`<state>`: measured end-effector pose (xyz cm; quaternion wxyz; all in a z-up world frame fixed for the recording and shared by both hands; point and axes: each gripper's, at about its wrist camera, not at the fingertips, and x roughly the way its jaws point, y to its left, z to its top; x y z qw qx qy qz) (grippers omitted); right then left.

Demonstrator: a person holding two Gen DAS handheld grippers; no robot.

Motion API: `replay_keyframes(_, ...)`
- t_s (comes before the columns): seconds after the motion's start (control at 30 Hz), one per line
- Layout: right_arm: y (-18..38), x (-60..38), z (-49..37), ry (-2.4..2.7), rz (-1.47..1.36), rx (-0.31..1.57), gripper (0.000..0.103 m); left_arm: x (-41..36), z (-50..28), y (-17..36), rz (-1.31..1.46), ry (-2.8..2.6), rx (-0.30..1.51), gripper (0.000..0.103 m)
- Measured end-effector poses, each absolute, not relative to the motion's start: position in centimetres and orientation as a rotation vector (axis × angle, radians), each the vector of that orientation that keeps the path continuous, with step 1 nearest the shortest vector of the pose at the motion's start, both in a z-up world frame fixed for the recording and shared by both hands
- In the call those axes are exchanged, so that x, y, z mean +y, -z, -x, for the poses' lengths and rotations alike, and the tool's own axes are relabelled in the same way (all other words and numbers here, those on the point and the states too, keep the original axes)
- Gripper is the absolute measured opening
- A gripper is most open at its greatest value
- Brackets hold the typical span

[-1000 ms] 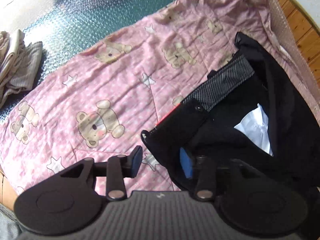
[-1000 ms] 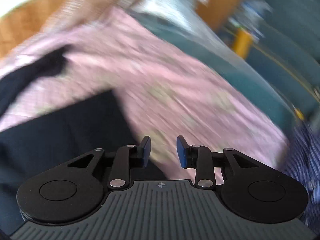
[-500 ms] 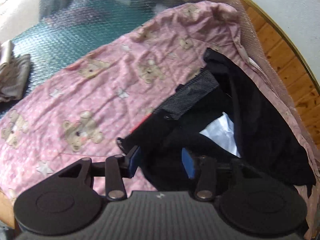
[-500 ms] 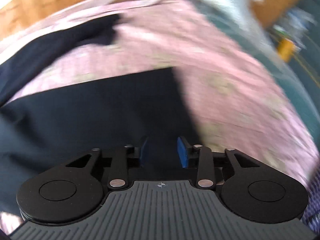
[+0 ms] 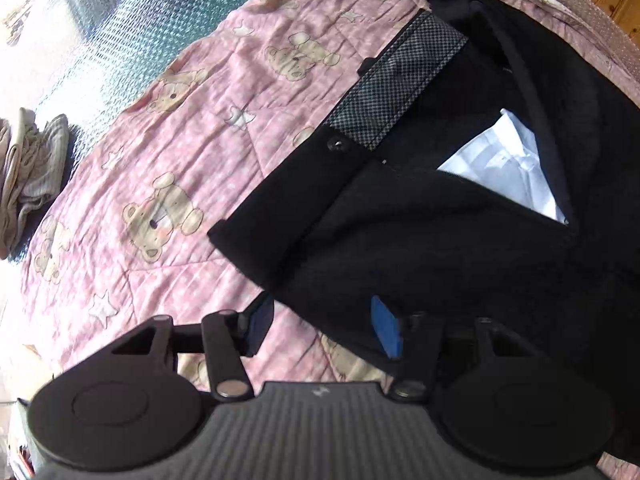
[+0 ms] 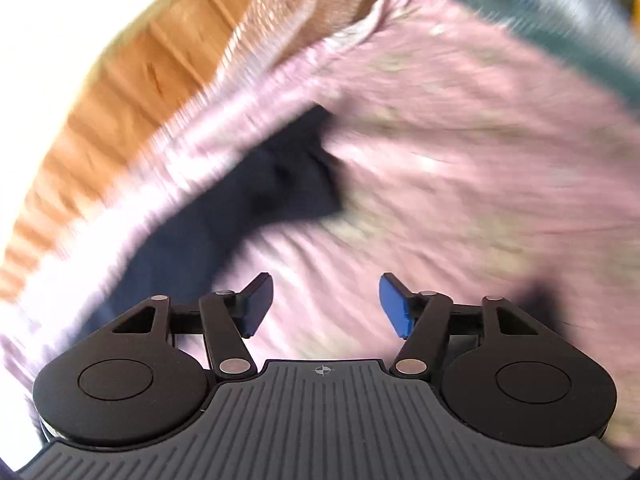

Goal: Fold clothes
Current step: 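Pull the jacket hem with the left gripper and release it, opening both grippers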

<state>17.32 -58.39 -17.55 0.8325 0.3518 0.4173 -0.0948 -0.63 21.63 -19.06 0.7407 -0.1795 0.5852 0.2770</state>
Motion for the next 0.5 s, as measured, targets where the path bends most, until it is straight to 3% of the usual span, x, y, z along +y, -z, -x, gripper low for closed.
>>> replay_keyframes(0.07, 19.5, -58.9, -20.3, 0.165, -0.913, 0.850, 0.066, 21.3, 1.1, 18.4, 0.412, -0.626, 1.289, 0.054)
replay_keyframes(0.27, 22.9, -58.5, -30.0, 0.304, -0.881, 0.888, 0.066, 19.2, 1.8, 15.0, 0.449, -0.630, 1.253, 0.054)
replay_keyframes(0.3, 23.7, -58.6, -31.2, 0.340, -0.863, 0.906, 0.053, 18.9, 1.7, 14.4, 0.484, -0.624, 1.232, 0.054)
replay_keyframes(0.33, 24.2, -58.8, -31.8, 0.338, -0.854, 0.911, 0.003, 18.6, 1.5, 14.0, 0.514, -0.621, 1.213, 0.054)
replay_keyframes(0.43, 22.3, -59.0, -29.9, 0.296, -0.852, 0.801, 0.000, 17.5, -0.2, 12.4, 0.587, -0.578, 1.140, 0.054)
replay_keyframes(0.5, 17.7, -58.1, -25.4, 0.229, -0.843, 0.667, 0.000, 16.6, -2.0, 11.4, 0.628, -0.525, 1.087, 0.054)
